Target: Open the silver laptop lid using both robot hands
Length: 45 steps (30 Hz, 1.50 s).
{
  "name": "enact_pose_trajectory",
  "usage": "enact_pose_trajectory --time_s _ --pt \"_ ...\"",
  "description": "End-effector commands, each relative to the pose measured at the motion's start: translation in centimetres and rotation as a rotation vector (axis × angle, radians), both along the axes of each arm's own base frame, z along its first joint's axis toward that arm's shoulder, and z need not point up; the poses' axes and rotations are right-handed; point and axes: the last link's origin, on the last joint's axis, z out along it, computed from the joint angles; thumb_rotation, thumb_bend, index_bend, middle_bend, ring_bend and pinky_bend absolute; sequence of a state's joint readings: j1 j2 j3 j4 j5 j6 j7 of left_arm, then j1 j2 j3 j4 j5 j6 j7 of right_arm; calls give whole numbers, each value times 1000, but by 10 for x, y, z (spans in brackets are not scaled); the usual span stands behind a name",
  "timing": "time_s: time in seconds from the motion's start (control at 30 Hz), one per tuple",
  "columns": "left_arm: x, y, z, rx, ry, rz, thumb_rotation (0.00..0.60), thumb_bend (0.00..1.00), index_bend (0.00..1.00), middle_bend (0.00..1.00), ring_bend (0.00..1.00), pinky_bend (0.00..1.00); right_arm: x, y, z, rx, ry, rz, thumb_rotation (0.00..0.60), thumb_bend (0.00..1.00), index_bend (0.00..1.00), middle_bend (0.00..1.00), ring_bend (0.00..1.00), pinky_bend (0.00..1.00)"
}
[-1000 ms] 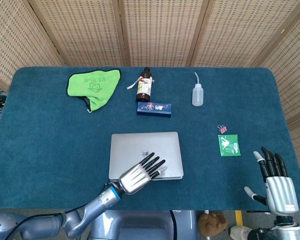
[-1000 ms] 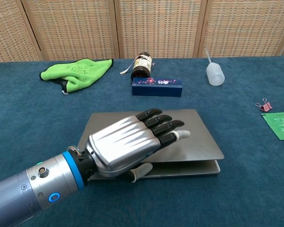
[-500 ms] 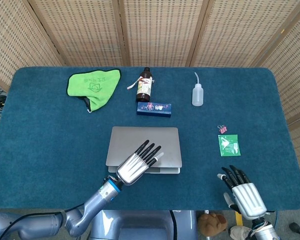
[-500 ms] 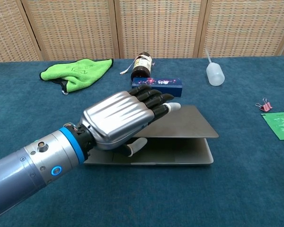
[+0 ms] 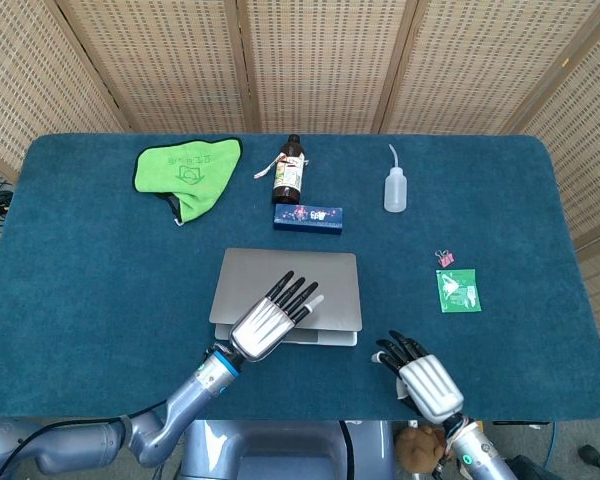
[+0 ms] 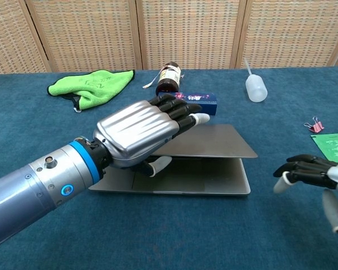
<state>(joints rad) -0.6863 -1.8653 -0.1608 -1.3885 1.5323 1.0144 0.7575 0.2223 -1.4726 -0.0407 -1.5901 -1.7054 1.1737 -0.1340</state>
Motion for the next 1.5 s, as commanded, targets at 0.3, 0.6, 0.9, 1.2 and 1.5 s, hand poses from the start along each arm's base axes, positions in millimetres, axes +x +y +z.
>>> enact_pose_trajectory --time_s 0.3,0.6,0.9,1.2,1.5 --pt "-4 6 5 6 -1 15 600 520 0 0 0 0 32 -20 -40 7 -34 -29 600 1000 268 168 65 171" --pt "-7 10 8 13 2 20 600 521 0 0 0 0 40 -25 -57 29 21 -54 600 1000 269 153 77 171" --pt "-10 12 8 8 -10 30 600 522 0 0 0 0 50 -29 -61 6 23 -47 600 1000 187 200 127 173" --pt "-10 13 7 7 -12 30 600 522 0 0 0 0 51 -30 -67 20 71 -33 600 1000 187 209 127 173" --pt "-8 14 7 5 -19 35 600 522 0 0 0 0 51 -31 -74 27 132 -23 600 1000 187 211 127 173"
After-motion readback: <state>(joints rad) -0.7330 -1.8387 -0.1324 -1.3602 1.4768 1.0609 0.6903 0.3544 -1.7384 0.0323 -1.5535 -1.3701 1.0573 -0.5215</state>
